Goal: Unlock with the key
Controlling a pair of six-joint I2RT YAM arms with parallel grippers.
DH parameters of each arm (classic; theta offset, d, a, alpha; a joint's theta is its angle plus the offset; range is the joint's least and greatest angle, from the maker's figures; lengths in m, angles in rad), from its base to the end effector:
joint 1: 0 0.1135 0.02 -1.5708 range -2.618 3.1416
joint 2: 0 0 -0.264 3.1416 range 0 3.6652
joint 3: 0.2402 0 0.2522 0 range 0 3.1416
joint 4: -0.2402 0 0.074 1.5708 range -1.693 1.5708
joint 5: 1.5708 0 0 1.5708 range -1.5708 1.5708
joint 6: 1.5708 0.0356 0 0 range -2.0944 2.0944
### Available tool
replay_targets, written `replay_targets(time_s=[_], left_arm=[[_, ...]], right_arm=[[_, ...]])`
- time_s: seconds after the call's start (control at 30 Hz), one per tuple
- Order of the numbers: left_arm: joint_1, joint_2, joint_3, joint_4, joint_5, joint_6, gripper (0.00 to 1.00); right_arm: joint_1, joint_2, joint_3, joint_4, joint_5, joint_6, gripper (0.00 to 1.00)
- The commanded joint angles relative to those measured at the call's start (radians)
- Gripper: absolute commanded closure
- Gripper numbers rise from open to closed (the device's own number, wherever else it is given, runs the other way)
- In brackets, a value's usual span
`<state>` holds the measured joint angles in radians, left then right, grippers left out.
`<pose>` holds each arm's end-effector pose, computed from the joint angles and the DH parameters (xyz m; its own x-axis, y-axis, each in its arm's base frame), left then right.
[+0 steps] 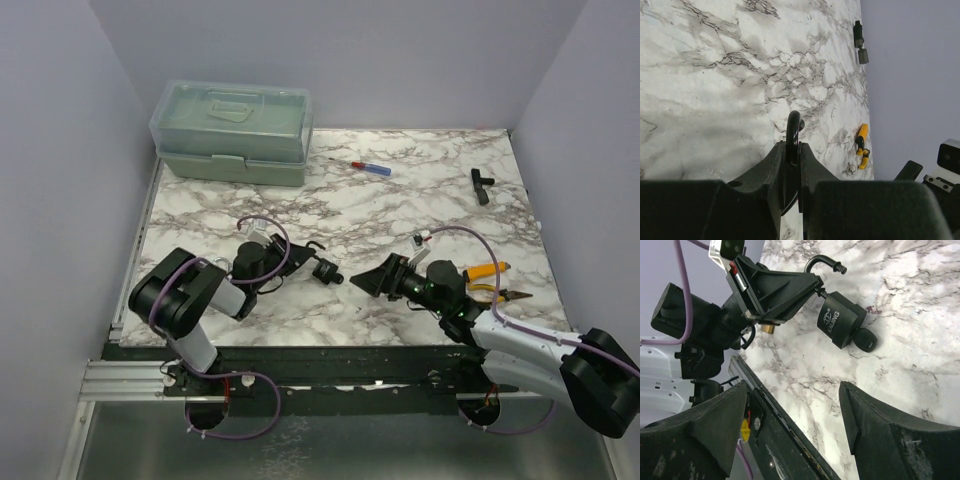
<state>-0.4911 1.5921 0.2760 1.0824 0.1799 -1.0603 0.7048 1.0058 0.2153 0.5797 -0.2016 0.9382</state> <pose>0.2187 -0.1242 0.1303 -0.6385 -0.6320 -0.4392 0.1235 0.4791 -0.8690 0.1478 0.1351 0.1818 -0.7265 0.4194 -0.5444 -0.3349 0.4756 0.8134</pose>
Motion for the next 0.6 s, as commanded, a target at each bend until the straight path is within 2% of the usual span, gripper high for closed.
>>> replay_targets(time_s=[0.0, 0.2, 0.57], left_arm=[[0.014, 0.145, 0.060, 0.273, 0.085, -0.034, 1.00], [0.063, 0.278, 0.113, 0.367, 0.161, -0.040, 1.00], [0.160, 0.384, 0.193, 0.363, 0.219, -0.022, 1.00]], right_arm=[[-0.007, -0.033, -0.015, -0.063, 0.039, -0.033, 0.20], [-0.008, -0.062, -0.011, -0.093, 0.049, -0.050, 0.20], [-0.008, -0.051, 0.000, -0.099, 0.067, -0.068, 0.20]])
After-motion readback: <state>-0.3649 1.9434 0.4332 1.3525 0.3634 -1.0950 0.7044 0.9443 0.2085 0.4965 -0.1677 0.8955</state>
